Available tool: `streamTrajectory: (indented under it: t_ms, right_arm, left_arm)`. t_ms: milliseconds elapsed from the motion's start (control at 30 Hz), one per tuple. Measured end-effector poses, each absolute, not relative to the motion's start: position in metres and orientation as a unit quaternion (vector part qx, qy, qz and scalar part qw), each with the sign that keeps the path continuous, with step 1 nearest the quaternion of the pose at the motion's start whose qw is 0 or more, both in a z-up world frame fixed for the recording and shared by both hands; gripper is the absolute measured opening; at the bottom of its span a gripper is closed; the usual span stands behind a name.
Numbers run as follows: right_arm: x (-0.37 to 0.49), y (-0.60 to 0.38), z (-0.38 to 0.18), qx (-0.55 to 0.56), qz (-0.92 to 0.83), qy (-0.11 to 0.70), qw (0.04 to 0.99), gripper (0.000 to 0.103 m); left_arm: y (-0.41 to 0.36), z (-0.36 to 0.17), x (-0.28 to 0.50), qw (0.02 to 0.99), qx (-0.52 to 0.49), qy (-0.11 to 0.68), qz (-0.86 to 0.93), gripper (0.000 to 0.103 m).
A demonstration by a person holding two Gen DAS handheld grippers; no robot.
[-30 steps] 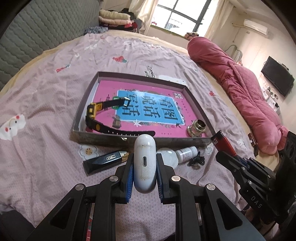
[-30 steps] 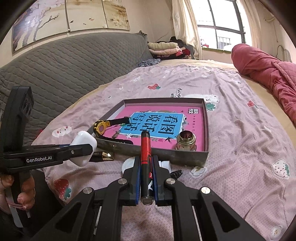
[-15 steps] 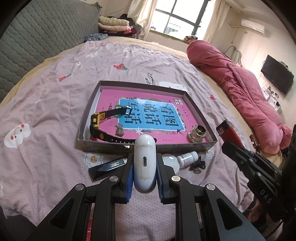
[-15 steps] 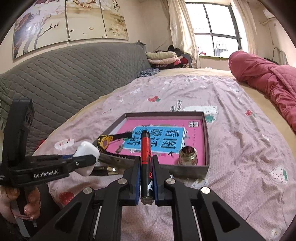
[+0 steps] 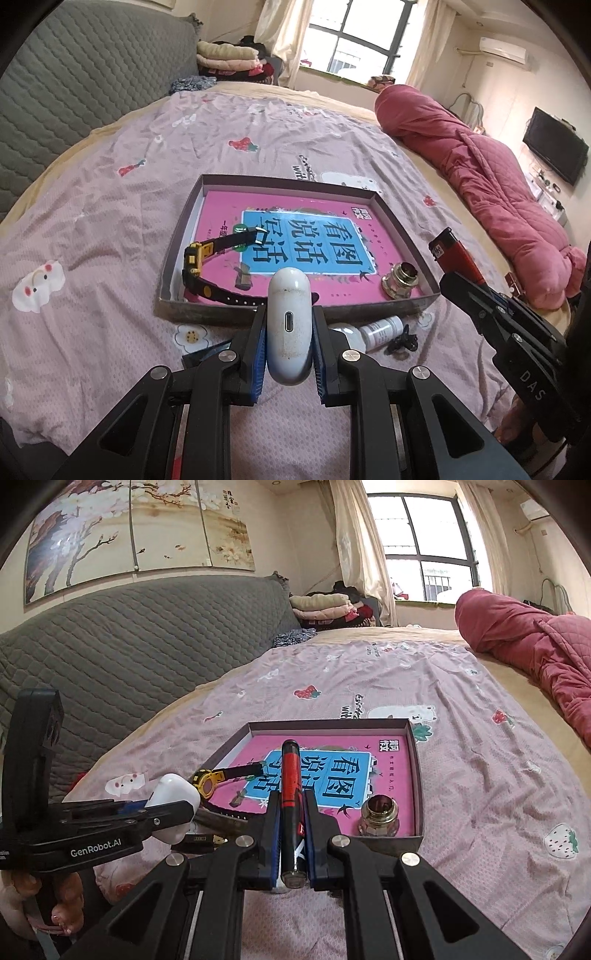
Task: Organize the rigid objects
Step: 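Carry the earbud case over the tray while the right tool lowers the lighter into it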
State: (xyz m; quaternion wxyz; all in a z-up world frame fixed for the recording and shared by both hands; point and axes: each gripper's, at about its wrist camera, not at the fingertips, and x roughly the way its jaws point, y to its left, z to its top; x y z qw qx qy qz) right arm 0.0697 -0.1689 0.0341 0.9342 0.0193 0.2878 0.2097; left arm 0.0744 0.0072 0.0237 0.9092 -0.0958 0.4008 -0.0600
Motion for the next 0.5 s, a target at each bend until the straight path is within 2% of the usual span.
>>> streamTrajectory:
  t_ms: [500]
  right_arm:
    - [0.098, -0.172, 0.022, 0.032, 0.214, 0.291, 0.932, 0.011]
  left_arm:
    - [0.017, 0.022, 0.102, 0.911, -0.087, 0.403, -0.032, 0.022]
